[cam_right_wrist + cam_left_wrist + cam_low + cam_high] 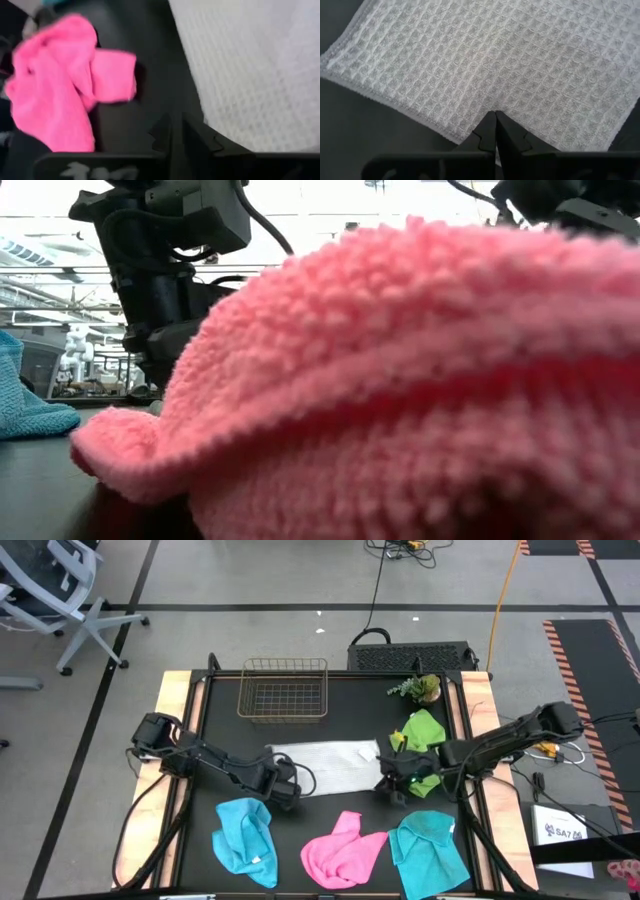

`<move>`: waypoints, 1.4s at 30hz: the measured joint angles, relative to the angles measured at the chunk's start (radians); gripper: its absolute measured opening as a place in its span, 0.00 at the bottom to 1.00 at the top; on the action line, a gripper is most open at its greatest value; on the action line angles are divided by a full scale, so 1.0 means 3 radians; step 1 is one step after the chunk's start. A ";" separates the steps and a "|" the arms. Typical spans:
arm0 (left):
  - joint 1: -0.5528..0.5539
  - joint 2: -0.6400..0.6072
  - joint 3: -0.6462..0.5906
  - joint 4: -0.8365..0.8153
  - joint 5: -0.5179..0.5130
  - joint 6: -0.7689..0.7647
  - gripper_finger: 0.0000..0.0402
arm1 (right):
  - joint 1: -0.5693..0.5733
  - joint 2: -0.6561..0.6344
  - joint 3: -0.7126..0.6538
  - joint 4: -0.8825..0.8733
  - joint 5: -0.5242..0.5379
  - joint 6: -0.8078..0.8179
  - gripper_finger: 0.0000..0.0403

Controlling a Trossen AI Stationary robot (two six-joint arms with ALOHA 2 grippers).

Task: Fold microfiber towels
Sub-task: Fold the gray microfiber cloth

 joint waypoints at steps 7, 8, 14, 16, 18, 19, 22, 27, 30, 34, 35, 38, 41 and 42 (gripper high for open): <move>0.0000 0.0000 0.0000 0.0001 -0.0013 0.0178 0.02 | 0.0036 0.0232 0.0001 -0.0095 0.0120 -0.0268 0.26; 0.0000 0.0001 0.0000 0.0004 -0.0015 0.0196 0.02 | 0.0036 0.0255 0.0001 -0.0096 0.0183 -0.0320 0.28; 0.0000 0.0001 0.0000 0.0006 -0.0021 0.0219 0.05 | 0.0036 0.0315 0.0003 -0.0184 0.0362 -0.0635 0.34; 0.0001 0.0001 0.0014 -0.0002 -0.0018 0.0216 0.05 | 0.0036 0.0313 0.0003 -0.0225 0.0363 -0.0654 0.34; 0.0004 0.0012 0.0099 -0.0073 -0.0009 0.0213 0.03 | 0.0036 0.0287 0.0003 -0.0321 0.0363 -0.0623 0.34; 0.0008 0.0019 0.0154 -0.0118 -0.0002 0.0237 0.02 | 0.0035 0.0274 0.0003 -0.0322 0.0364 -0.0577 0.34; 0.0028 0.0030 0.0401 -0.0293 -0.0050 0.0355 0.01 | 0.0030 0.0236 0.0077 -0.0417 0.0366 -0.0378 0.34; 0.0100 0.0016 0.0767 -0.0479 -0.0381 0.0705 0.03 | 0.0081 0.0235 0.0278 -0.0835 0.0352 -0.0438 0.34; 0.0168 0.0012 0.0878 -0.0440 -0.0499 0.0932 0.02 | 0.0119 0.0253 0.0346 -0.0955 0.0410 -0.0663 0.34; 0.0262 0.0013 0.0888 -0.0449 -0.0515 0.1070 0.01 | 0.0146 0.0287 0.0359 -0.0962 0.0605 -0.0880 0.34; 0.0279 0.0011 0.0888 -0.0455 -0.0517 0.1070 0.02 | 0.0146 0.0312 0.0362 -0.0956 0.0626 -0.0913 0.34; 0.0321 0.0011 0.0888 -0.0462 -0.0518 0.1071 0.04 | 0.0146 0.0399 0.0361 -0.0964 0.0619 -0.0935 0.34; 0.0344 0.0010 0.0889 -0.0471 -0.0520 0.1071 0.04 | 0.0174 0.0522 0.0361 -0.0960 0.0612 -0.0938 0.34; 0.0345 0.0010 0.0890 -0.0483 -0.0520 0.1071 0.04 | 0.0187 0.0564 0.0361 -0.0944 0.0612 -0.0964 0.34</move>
